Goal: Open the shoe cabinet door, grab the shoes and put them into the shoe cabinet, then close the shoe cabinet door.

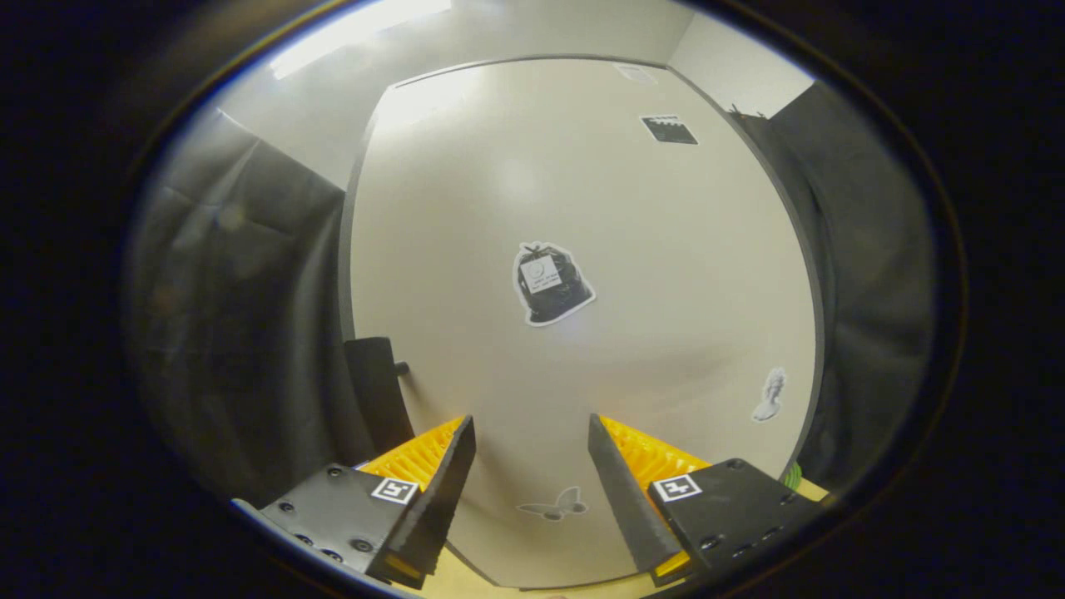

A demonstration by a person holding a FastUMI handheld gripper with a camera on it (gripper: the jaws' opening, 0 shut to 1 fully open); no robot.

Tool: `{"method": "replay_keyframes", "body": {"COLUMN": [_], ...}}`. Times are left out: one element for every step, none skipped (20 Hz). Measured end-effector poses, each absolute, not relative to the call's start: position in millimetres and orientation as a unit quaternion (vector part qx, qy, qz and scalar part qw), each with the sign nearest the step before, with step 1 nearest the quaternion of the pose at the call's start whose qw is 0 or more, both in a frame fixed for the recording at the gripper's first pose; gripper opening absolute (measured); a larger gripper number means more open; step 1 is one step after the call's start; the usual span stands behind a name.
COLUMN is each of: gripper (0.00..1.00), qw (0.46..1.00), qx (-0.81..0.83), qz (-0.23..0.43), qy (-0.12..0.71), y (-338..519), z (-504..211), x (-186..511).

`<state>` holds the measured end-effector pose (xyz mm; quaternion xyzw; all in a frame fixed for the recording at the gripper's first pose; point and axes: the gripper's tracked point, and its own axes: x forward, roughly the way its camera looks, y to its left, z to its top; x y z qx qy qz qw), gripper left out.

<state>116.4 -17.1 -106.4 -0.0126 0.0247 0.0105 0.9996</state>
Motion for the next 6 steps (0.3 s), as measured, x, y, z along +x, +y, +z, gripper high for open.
{"method": "replay_keyframes", "body": {"gripper": [0.87,0.87,0.87,0.87,0.87,0.87], "qw": [1.000,1.000,1.000,0.999,0.999,0.999], "qx": [-0.014,-0.015,-0.017,-0.018,-0.016,-0.012], "qz": [0.010,0.010,0.011,0.013,0.015,0.017], "qy": [0.025,0.023,0.024,0.025,0.029,0.034], "y": [-16.8,-16.5,-16.5,-16.5,-16.5,-17.4], "z": [-107.3,-107.9,-108.0,-108.0,-108.1,-108.2], "x": [116.9,116.0,115.8,116.0,116.1,116.3]}}
